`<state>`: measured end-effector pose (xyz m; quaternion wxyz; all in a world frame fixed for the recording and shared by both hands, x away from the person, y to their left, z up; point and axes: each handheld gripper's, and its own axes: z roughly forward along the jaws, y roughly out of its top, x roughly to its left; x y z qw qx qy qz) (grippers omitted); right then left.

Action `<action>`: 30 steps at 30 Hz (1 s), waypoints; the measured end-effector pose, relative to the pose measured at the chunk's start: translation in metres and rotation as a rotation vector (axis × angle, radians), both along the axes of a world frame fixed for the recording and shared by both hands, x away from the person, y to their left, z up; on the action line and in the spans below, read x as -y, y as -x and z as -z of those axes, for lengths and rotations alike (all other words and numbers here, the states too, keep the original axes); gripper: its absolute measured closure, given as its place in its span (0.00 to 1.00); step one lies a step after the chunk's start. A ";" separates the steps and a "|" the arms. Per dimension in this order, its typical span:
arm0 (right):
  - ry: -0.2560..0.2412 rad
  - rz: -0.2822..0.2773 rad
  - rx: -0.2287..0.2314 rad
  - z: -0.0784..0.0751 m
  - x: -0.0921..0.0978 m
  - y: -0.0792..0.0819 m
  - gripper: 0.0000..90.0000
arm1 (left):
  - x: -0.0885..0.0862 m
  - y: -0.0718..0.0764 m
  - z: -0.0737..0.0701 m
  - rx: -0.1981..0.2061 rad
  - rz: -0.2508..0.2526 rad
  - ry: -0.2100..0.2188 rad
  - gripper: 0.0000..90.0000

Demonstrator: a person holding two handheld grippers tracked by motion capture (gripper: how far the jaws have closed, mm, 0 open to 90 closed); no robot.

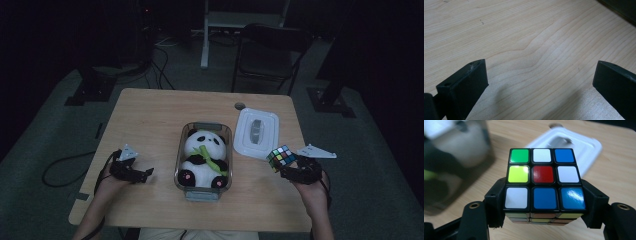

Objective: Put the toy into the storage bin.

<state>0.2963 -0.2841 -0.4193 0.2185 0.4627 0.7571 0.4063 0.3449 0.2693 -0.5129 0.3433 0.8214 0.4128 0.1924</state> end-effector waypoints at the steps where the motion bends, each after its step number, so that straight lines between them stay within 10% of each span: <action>1: -0.003 -0.012 0.007 -0.004 -0.003 0.000 0.38 | 0.000 0.000 0.000 -0.002 0.000 -0.002 0.00; 16: -0.047 -0.255 0.076 -0.047 -0.062 0.000 0.38 | 0.002 0.000 0.003 -0.012 0.002 0.004 0.00; 30: -0.016 -0.505 0.043 -0.048 -0.137 -0.002 0.38 | 0.004 0.002 0.000 -0.006 0.014 0.004 0.01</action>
